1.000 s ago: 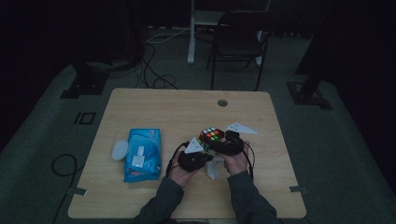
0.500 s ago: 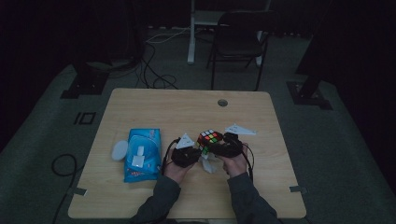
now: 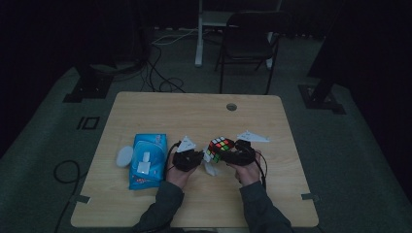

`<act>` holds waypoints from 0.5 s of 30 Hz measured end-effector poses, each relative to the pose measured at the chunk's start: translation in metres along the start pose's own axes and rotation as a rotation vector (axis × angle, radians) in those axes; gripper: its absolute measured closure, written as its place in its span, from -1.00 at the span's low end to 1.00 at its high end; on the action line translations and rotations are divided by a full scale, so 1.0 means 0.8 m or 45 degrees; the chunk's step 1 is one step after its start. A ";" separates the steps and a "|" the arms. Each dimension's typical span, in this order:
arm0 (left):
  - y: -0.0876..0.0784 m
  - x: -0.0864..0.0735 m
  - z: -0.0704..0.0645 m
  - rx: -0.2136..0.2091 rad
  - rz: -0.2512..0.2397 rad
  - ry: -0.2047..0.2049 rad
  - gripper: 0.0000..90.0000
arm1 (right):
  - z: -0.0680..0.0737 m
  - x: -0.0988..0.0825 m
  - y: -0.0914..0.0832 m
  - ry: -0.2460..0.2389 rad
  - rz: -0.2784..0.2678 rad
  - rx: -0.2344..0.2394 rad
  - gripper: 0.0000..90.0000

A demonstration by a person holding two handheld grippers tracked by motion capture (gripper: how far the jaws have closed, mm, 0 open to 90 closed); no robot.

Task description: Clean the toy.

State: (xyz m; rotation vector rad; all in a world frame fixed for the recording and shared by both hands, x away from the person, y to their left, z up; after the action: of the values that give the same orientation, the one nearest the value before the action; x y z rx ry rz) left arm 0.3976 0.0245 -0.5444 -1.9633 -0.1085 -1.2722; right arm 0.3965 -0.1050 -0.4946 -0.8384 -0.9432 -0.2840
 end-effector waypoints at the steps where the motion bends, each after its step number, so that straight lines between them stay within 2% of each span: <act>1: -0.001 0.000 0.001 0.004 -0.002 -0.001 0.98 | 0.001 0.000 0.000 -0.006 0.000 0.000 -0.24; 7: -0.003 0.002 0.002 0.031 0.000 0.006 0.98 | 0.002 -0.001 0.001 -0.002 0.002 0.006 -0.24; 11: -0.004 0.003 0.004 0.028 -0.003 -0.002 0.98 | 0.003 0.002 0.003 0.000 -0.006 0.007 -0.24; 15: -0.002 0.003 -0.002 0.014 0.002 0.014 0.98 | 0.006 0.006 0.004 0.005 -0.026 0.005 -0.24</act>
State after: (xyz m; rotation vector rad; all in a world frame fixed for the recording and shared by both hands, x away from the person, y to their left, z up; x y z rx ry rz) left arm 0.3969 0.0241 -0.5410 -1.9465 -0.1078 -1.2787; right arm 0.3984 -0.0989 -0.4909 -0.8244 -0.9490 -0.3012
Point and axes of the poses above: each handheld gripper's, and its own axes: y roughly forward along the jaws, x roughly out of its top, z roughly to its left, the point moved 7 cm from there along y, roughly forward along the jaws, and after that the axes turned 7 degrees about z, right-handed, at the moved point
